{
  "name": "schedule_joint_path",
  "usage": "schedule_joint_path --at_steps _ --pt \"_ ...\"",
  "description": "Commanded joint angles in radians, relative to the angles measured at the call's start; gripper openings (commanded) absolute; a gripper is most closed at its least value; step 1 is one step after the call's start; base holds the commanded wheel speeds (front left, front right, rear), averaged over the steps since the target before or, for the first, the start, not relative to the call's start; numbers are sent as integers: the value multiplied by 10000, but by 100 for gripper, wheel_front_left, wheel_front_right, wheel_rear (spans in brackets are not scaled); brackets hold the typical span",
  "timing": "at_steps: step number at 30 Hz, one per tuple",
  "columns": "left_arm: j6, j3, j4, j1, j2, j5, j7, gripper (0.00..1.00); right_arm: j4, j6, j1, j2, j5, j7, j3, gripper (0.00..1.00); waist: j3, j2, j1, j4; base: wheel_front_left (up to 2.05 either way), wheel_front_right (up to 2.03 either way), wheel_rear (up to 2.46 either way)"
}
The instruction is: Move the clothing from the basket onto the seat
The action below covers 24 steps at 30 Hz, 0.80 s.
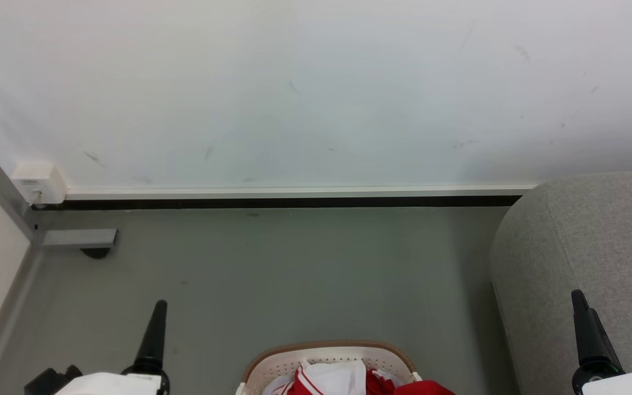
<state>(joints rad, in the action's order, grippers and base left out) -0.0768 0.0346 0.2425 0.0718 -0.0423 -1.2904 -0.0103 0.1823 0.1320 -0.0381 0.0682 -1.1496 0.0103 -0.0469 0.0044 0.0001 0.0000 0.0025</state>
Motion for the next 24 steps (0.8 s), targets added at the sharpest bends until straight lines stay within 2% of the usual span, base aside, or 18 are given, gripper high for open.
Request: schedule_joint_path --at_steps 1,12,24 --pt "95 -86 -190 31 -61 622 155 100 -309 -5 -68 197 701 -139 127 100 -5 -1 0 7 0 0 0" --pt "464 -437 -253 -42 -85 3205 581 100 -433 -6 153 431 2906 -564 576 100 -42 -1 0 44 0 0 0" --pt "579 -659 -391 -321 -84 5114 985 100 -486 -9 337 507 4752 -972 918 100 -94 -1 0 -4 0 0 0"
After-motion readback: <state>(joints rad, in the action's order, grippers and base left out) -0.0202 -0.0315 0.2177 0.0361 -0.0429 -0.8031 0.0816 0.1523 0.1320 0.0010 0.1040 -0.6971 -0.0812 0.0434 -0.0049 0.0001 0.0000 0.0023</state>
